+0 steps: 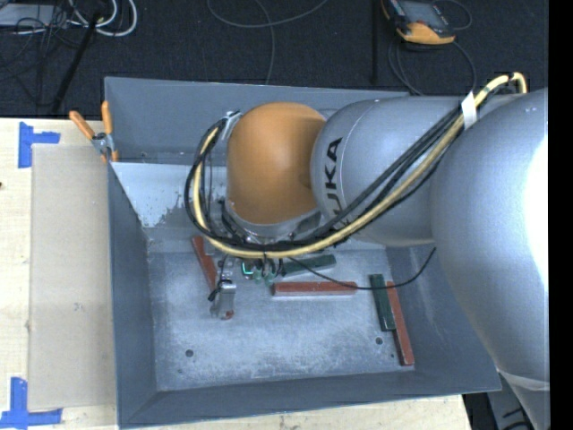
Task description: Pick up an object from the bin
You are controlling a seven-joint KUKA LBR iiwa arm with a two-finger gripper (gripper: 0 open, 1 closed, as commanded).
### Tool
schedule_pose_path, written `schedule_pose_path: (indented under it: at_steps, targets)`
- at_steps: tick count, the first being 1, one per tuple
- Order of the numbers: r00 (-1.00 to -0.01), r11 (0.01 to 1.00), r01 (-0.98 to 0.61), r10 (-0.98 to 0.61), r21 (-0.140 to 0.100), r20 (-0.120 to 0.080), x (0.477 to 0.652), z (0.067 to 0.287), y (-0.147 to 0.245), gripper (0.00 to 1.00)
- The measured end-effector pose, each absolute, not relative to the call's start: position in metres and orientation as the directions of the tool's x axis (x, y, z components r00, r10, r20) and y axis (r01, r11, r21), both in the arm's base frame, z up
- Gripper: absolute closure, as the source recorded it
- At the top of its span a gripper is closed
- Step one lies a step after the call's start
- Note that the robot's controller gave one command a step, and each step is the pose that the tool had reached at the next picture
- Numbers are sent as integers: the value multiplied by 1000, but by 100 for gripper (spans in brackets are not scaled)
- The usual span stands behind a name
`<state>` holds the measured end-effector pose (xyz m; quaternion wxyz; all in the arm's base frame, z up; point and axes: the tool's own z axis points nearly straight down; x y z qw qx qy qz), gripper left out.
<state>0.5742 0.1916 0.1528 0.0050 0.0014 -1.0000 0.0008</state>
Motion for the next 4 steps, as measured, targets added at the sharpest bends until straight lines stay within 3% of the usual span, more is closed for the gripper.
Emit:
schedule_pose_path:
  at_steps: [1, 2, 3, 4]
  targets:
    - [-999, 999, 44, 44, -2, 10, 583, 65, 152, 0]
    - [-994, 994, 110, 110, 4, -1, 588, 70, 213, 0]
    - [-992, 992, 123, 123, -5, 5, 567, 69, 152, 0]
    - [-970, 970, 241, 241, -2, 4, 542, 69, 180, 0]
